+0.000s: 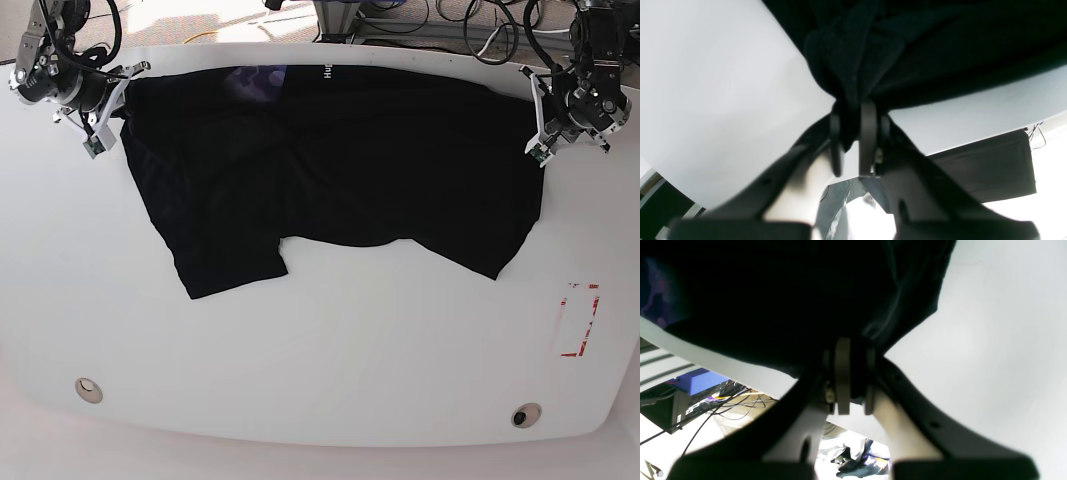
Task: Layout the t-shirt on the table in an organized manner, then fold the t-shirt properly
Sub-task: 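Drag the held shirt edge with the left gripper toward the table center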
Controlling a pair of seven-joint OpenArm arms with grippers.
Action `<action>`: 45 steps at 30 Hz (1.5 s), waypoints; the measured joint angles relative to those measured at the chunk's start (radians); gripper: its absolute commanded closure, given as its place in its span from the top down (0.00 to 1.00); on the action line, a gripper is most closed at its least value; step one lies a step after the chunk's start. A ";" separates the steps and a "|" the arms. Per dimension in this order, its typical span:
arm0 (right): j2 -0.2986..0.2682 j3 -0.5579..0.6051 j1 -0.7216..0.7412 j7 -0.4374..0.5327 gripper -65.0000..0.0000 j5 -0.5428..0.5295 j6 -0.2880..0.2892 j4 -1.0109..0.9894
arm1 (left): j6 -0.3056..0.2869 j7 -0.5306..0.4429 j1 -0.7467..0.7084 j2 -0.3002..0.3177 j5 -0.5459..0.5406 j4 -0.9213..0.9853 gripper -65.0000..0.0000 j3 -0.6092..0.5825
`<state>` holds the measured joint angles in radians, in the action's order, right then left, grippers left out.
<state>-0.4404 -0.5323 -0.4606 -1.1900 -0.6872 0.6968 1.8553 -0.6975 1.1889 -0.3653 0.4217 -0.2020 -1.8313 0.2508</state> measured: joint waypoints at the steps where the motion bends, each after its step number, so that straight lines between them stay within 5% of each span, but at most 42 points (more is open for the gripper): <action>1: 0.000 0.000 0.000 0.000 0.06 0.000 0.000 0.000 | 0.000 0.000 0.000 0.000 0.000 0.000 0.04 0.000; 14: 0.000 0.000 0.000 0.000 0.06 0.000 0.000 0.000 | 0.000 0.008 0.002 0.001 -0.003 -0.089 0.03 0.016; 35: 0.000 0.000 0.000 0.000 0.06 -0.001 0.000 0.000 | 0.000 0.185 0.221 -0.036 -0.008 -0.091 0.06 0.014; 45: 0.000 0.000 0.000 0.000 0.06 0.000 0.000 0.000 | 0.000 0.210 0.258 -0.072 -0.003 -0.091 0.51 0.014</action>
<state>-0.4408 -0.5323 -0.4606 -1.1900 -0.6868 0.6968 1.8553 -0.6971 1.3987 -0.1074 0.3492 -0.2050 -1.9224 0.2649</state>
